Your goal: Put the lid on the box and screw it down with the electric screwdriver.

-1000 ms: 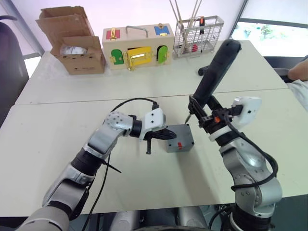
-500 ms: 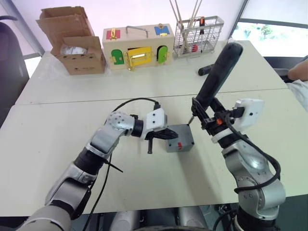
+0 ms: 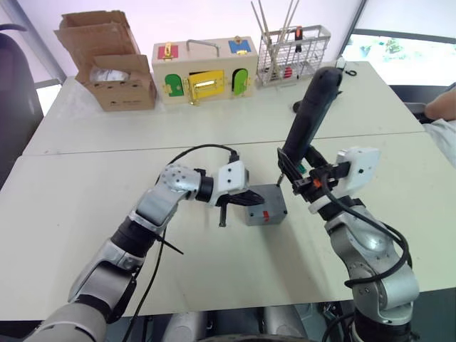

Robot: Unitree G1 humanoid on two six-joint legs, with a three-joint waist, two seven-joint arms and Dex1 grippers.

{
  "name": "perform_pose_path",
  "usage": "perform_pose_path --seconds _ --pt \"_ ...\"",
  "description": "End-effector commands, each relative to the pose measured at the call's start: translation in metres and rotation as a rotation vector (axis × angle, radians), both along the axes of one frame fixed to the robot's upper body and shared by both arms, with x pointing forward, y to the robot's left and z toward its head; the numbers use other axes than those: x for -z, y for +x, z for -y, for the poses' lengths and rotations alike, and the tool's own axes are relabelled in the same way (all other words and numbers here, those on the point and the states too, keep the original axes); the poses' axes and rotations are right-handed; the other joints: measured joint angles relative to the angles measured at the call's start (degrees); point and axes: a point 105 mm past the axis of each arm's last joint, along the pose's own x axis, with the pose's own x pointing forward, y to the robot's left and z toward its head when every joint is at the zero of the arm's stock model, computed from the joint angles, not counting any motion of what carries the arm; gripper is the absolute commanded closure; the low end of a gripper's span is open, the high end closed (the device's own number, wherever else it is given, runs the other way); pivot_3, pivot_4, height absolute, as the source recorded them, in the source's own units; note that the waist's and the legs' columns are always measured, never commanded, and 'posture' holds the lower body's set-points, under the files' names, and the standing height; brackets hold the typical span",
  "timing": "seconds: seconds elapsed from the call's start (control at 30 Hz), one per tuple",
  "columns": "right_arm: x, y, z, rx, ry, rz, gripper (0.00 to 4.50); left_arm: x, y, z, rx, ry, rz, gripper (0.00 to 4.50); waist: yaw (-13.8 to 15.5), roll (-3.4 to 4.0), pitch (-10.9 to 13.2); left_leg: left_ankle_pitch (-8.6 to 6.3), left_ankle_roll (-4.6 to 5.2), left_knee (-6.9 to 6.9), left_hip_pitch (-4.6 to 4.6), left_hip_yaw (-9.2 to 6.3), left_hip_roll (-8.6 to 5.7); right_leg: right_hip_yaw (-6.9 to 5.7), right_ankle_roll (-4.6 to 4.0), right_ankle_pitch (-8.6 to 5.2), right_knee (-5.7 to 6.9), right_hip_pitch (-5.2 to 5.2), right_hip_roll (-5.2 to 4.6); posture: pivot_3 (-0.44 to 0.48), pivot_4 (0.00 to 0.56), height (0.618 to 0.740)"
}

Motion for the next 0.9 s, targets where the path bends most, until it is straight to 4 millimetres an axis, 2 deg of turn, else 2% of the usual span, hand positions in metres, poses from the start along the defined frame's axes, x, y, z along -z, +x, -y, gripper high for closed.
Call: perform_pose_path --seconds 0.03,0.27,0.47,0.9 --pt "0.011 0.000 -0.005 -0.023 -0.017 -0.036 2.68 0.018 0.002 0.001 -0.014 0.061 -0.018 4.50 0.0 -0.13 -0.1 0.00 0.00 0.00 0.05 0.00 0.00 0.00 0.00 0.00 0.00 0.05 0.00 0.000 0.150 0.737" --pt "0.030 -0.006 -0.007 -0.051 -0.027 -0.098 2.68 0.023 -0.002 0.003 -0.008 0.074 -0.029 4.50 0.0 -0.42 -0.3 -0.33 0.54 -0.13 1.00 -0.02 0.03 -0.02 0.01 -0.03 -0.24 1.07 0.03 0.000 0.150 0.737" --pt "0.036 -0.006 -0.006 -0.048 -0.041 -0.108 2.68 0.025 -0.004 0.003 0.000 0.083 -0.034 4.50 0.0 -0.73 -0.6 -0.32 0.52 -0.12 1.05 -0.04 0.03 -0.02 0.01 -0.03 -0.25 1.10 0.03 0.000 0.150 0.737" --pt "0.037 -0.005 -0.008 -0.057 -0.057 -0.114 2.68 0.025 -0.002 0.004 -0.005 0.081 -0.026 4.50 0.1 -0.77 -0.6 -0.33 0.53 -0.13 1.05 -0.04 0.03 -0.02 0.01 -0.04 -0.27 1.12 0.02 0.000 0.150 0.737"
